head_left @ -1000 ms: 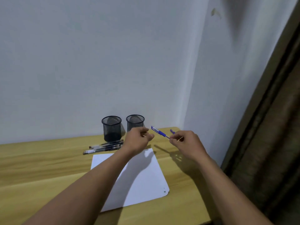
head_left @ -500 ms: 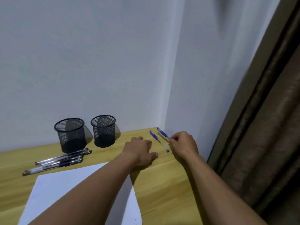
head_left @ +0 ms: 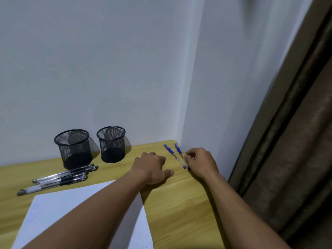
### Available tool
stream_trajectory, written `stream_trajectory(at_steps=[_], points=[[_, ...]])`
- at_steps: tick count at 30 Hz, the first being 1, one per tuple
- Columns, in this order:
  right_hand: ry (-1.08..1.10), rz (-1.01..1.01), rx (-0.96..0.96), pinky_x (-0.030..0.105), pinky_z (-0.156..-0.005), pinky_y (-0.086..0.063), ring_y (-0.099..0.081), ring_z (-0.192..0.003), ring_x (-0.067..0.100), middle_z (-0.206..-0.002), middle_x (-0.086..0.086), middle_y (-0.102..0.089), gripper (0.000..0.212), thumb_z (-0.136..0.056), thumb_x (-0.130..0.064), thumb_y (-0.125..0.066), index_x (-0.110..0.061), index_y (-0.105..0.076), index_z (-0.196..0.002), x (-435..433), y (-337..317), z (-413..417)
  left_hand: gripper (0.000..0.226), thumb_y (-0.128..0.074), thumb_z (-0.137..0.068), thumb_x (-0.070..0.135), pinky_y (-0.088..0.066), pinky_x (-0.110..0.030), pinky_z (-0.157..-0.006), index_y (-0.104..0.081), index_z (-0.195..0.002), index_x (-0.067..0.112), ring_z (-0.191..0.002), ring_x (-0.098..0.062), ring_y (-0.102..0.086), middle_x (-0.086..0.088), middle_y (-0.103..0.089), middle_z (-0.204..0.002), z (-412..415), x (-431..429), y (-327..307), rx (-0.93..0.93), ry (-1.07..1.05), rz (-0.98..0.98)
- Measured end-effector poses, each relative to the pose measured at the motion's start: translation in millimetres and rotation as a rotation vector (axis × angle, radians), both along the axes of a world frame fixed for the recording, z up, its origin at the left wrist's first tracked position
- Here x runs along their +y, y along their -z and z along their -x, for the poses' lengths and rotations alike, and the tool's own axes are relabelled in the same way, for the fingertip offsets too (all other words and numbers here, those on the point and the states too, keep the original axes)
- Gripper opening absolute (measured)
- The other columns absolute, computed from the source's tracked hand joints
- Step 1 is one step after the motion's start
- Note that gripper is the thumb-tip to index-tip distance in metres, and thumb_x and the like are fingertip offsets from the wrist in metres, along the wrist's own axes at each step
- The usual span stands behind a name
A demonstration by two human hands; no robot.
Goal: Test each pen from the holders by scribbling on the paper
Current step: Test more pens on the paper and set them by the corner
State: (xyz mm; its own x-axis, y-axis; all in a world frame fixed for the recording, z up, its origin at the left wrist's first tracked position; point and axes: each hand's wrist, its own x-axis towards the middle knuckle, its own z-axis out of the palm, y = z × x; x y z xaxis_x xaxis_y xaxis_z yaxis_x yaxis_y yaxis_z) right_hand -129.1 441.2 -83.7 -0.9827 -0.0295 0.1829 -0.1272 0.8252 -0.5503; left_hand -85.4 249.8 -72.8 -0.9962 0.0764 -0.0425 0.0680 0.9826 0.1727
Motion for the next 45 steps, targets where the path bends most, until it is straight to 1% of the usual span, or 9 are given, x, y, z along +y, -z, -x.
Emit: stream_trajectory(at_steps=[14,20,22,24,26,30,33,36,45], points=[[-0.168,-0.011,0.028,0.039,-0.094,-0.055,-0.066,-0.109,0.020,-0.122,0.001,-0.071,0.036,-0.098,-0.033,-0.060,-0.018,-0.066,-0.130,-35,-36,-38,0.077,-0.061,-0.082,0.064,-0.042,-0.040,-0.108,-0.045,-0.146,0.023,-0.135,-0.023,-0.046,-0.002,-0.050,-0.147,-35,-44,-25,0.185,-0.026,-0.141],[-0.332,-0.089,0.051,0.036,-0.105,-0.047,-0.063,-0.121,0.021,-0.126,0.000,-0.071,0.037,-0.096,-0.035,-0.063,-0.020,-0.067,-0.129,-93,-58,-71,0.053,-0.064,-0.084,0.047,-0.052,-0.038,-0.093,-0.064,-0.125,0.014,-0.114,-0.027,-0.062,-0.008,-0.068,-0.123,-92,-107,-37,0.293,-0.118,-0.209],[-0.390,-0.102,0.053,0.031,-0.101,-0.047,-0.062,-0.123,0.021,-0.127,0.001,-0.071,0.037,-0.096,-0.032,-0.062,-0.017,-0.067,-0.130,-119,-61,-85,0.049,-0.066,-0.085,0.041,-0.051,-0.033,-0.088,-0.065,-0.125,0.013,-0.110,-0.025,-0.064,-0.007,-0.070,-0.120,-115,-130,-37,0.311,-0.169,-0.218],[-0.465,-0.101,0.048,0.033,-0.100,-0.049,-0.063,-0.122,0.023,-0.127,0.004,-0.071,0.037,-0.097,-0.028,-0.062,-0.013,-0.067,-0.130,-145,-61,-97,0.035,-0.065,-0.085,0.035,-0.050,-0.031,-0.077,-0.070,-0.112,0.013,-0.102,-0.027,-0.066,-0.007,-0.073,-0.108,-135,-155,-35,0.323,-0.219,-0.211],[-0.529,-0.104,0.039,0.034,-0.100,-0.050,-0.063,-0.122,0.024,-0.128,0.005,-0.071,0.037,-0.097,-0.026,-0.062,-0.013,-0.066,-0.131,-171,-58,-106,0.030,-0.064,-0.086,0.033,-0.052,-0.035,-0.081,-0.071,-0.108,0.014,-0.105,-0.030,-0.064,-0.007,-0.073,-0.108,-151,-181,-30,0.322,-0.274,-0.207],[-0.608,-0.136,0.012,0.035,-0.097,-0.052,-0.065,-0.118,0.024,-0.124,0.005,-0.073,0.031,-0.098,-0.023,-0.060,-0.015,-0.070,-0.126,-218,-46,-120,0.036,-0.060,-0.093,0.031,-0.048,-0.034,-0.096,-0.066,-0.125,0.016,-0.118,-0.025,-0.059,-0.005,-0.068,-0.126,-173,-226,-20,0.336,-0.379,-0.224],[-0.616,-0.131,-0.011,0.039,-0.090,-0.055,-0.067,-0.105,0.024,-0.116,0.005,-0.072,0.027,-0.095,-0.022,-0.055,-0.020,-0.072,-0.116,-241,-31,-121,0.032,-0.058,-0.095,0.028,-0.049,-0.034,-0.093,-0.068,-0.122,0.016,-0.113,-0.024,-0.061,-0.005,-0.069,-0.122,-178,-249,-8,0.328,-0.426,-0.251],[-0.643,-0.198,0.014,0.036,-0.082,-0.054,-0.064,-0.096,0.025,-0.113,0.009,-0.069,0.032,-0.097,-0.018,-0.050,-0.020,-0.071,-0.121,-255,-19,-116,0.025,-0.059,-0.094,0.025,-0.052,-0.035,-0.085,-0.072,-0.114,0.020,-0.103,-0.026,-0.064,-0.005,-0.073,-0.113,-180,-261,5,0.307,-0.435,-0.252],[-0.685,-0.347,0.103,0.040,-0.086,-0.053,-0.064,-0.110,0.032,-0.119,0.010,-0.072,0.030,-0.098,-0.013,-0.055,-0.019,-0.072,-0.121,-269,-15,-108,0.039,-0.052,-0.084,-0.006,-0.048,-0.029,-0.079,-0.077,-0.105,0.016,-0.096,-0.028,-0.064,-0.008,-0.073,-0.104,-173,-271,16,0.334,-0.381,-0.206]])
